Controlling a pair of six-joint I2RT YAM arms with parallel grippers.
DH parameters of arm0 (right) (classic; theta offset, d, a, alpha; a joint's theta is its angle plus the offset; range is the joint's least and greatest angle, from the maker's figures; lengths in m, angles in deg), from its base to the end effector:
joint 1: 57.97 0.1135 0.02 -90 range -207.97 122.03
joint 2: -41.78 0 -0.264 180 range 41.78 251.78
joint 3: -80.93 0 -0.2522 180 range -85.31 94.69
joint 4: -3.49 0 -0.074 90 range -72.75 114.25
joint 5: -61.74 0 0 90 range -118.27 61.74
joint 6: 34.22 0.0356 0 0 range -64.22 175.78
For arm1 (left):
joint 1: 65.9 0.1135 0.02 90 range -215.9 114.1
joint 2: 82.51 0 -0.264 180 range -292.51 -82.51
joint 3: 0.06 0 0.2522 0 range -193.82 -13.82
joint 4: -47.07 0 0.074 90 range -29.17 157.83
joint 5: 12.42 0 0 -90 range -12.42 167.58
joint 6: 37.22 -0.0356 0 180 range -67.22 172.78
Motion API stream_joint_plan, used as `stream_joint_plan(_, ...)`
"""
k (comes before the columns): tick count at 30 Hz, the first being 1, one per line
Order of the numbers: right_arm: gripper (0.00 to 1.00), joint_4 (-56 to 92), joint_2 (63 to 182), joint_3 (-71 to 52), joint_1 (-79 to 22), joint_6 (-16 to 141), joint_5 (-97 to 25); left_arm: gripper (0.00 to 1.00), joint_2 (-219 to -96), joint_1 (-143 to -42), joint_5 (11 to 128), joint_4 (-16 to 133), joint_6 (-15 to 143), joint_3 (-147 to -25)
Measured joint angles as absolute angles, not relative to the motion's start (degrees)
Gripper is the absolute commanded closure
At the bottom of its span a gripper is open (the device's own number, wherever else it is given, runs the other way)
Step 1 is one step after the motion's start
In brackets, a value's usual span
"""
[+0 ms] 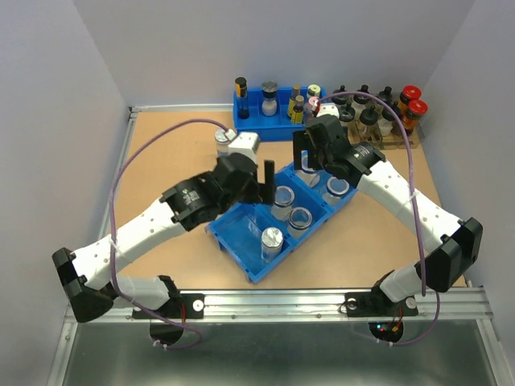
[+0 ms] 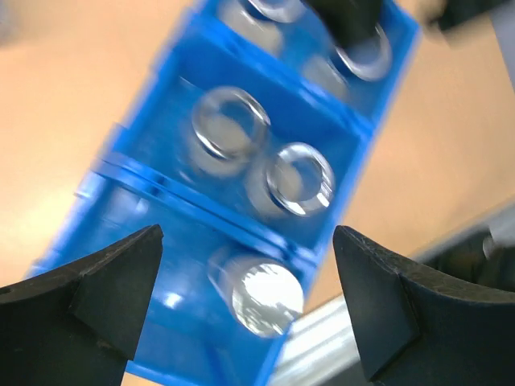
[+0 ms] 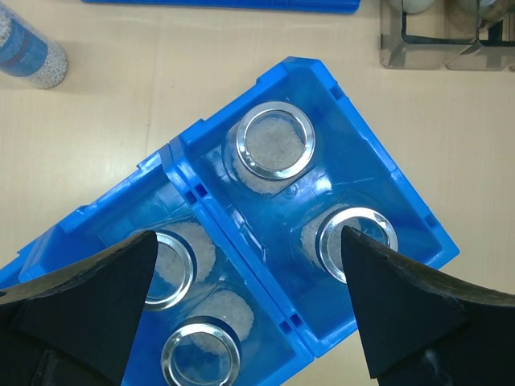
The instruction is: Organize the condiment bottles
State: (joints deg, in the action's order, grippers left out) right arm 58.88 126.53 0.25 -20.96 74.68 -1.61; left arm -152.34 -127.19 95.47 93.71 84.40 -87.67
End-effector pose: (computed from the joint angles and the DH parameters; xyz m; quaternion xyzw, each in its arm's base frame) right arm 0.2652 0.1799 0.3707 -0.0445 0.8889 0.0047 0.4559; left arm 0.1362 -0.2259 0.3863 0.1413 0.8424 -0.2719 0.4432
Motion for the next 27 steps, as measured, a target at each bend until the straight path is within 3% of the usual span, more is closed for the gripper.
stream_joint_plan(5, 0.0, 58.9, 126.4, 0.2, -21.3, 74.6, -1.7, 0.01, -153.6, -110.4, 95.1, 91.6, 74.5, -89.9)
stream_joint_plan(12, 0.0, 58.9, 124.7, 0.2, -21.5, 74.1, -1.8, 0.01, -166.8, -93.2, 88.1, 87.0, 60.8, -96.4)
stream_joint_plan(21, 0.0, 58.9, 123.5, 0.1, -22.0, 73.3, -2.2, 0.01, -185.0, -85.5, 76.7, 84.4, 48.1, -111.3)
stream_joint_plan(27, 0.0, 58.8, 122.9, -0.3, -22.1, 72.6, -2.4, 0.01, -193.6, -84.5, 75.4, 85.9, 44.0, -120.0)
